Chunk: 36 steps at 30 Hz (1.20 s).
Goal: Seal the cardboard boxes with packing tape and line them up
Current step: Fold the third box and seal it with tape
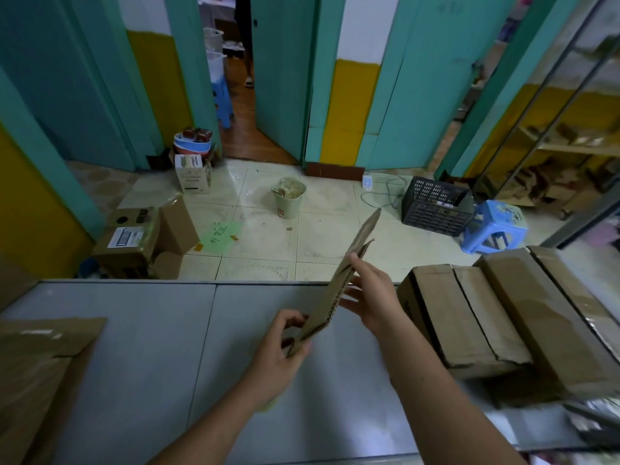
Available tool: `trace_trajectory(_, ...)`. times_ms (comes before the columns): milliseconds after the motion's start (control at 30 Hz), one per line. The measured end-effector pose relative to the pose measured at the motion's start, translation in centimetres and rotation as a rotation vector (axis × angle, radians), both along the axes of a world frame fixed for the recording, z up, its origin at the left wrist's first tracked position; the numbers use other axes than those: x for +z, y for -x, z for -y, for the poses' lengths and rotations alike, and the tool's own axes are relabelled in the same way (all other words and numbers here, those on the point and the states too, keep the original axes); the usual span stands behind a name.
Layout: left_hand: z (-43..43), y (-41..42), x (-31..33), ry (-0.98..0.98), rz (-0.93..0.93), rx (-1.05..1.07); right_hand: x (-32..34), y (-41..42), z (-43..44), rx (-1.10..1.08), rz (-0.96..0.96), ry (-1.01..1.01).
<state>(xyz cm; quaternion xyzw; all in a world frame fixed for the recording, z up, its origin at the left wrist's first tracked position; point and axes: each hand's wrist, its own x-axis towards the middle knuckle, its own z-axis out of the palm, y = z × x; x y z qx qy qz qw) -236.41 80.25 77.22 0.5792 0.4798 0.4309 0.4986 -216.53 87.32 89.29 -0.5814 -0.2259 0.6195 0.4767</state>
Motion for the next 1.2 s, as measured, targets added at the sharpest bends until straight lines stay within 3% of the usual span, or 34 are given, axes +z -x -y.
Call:
trace_trajectory(300,-0.6,-0.2,-2.1,0.126,-0.112,-0.130,-0.6,-0.2,0.2,-0.061,-0.102,0.092)
trace_trajectory(367,-0.6,-0.4,-1.2,0.178,-0.084,-0.192,-0.4,-0.3,0.3,-0.059,-0.025,0.077)
trace_trajectory(467,-0.6,-0.5,0.7,0.258,0.049,-0.333,0.2,-0.5,0.6,0.015,0.242,0.006)
trace_trajectory(600,-1.6,-2.0,5.2,0.395,0.155,-0.268,0.0,-0.4,1.4,0.190,0.478,-0.127)
trace_trajectory(733,-3.3,-4.2,7.6,0.309,-0.026,-0.259,-0.5,-0.2,2.4,0.290,0.509,-0.202)
trace_trajectory(900,-4.0,-3.4,7.9,0.323,-0.018,-0.254,-0.1,-1.6,2.9,0.321,0.521,-0.232)
trace_trajectory(1200,-5.8,-1.0,7.5,0.251,-0.199,-0.105,-1.2,-4.0,4.3,0.138,0.702,-0.275)
